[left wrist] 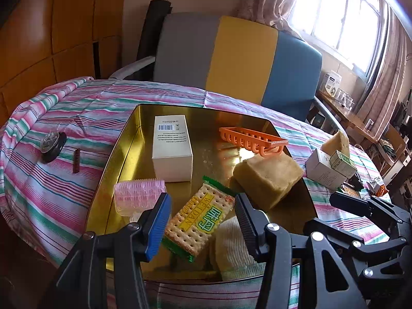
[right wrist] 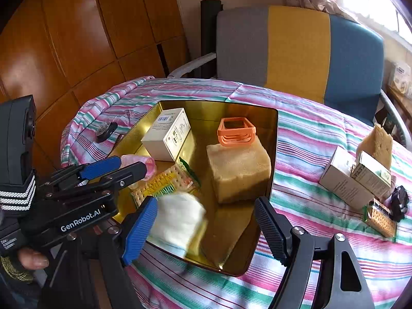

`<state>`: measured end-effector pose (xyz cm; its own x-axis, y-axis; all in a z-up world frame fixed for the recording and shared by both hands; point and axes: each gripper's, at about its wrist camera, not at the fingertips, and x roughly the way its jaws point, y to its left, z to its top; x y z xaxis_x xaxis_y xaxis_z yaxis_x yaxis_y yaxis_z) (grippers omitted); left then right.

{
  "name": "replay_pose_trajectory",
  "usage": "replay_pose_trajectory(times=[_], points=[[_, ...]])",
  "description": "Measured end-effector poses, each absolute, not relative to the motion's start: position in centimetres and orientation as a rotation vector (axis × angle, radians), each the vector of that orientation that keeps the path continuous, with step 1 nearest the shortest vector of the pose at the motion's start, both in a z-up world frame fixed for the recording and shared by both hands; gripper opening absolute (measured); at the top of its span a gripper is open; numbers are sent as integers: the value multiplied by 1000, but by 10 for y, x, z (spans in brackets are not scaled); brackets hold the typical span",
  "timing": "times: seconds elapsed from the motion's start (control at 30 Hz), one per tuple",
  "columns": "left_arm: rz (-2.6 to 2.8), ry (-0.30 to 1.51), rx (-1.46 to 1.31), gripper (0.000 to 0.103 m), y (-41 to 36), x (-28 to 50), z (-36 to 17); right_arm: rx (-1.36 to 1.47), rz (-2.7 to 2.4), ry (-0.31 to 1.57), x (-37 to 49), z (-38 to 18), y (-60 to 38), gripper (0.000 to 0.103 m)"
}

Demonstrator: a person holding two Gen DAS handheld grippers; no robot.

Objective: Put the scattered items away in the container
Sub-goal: 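Carry cracker pack and knit cap into the gold tin and open both tools, then withdraw both tools from the tin toward the remaining items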

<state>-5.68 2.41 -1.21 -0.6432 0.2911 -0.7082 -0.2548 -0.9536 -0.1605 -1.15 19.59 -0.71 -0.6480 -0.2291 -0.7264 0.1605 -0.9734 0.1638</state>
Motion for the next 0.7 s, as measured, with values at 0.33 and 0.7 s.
replay_pose_trajectory(times=[0.33,0.7], points=[[2412,28,-1031,52,70,-13,-7,1269,-2728,-356,16,-26,256,81],[2028,316,-1021,52,182,51,-40,1373,-2913,-849,80,-52,399,88]])
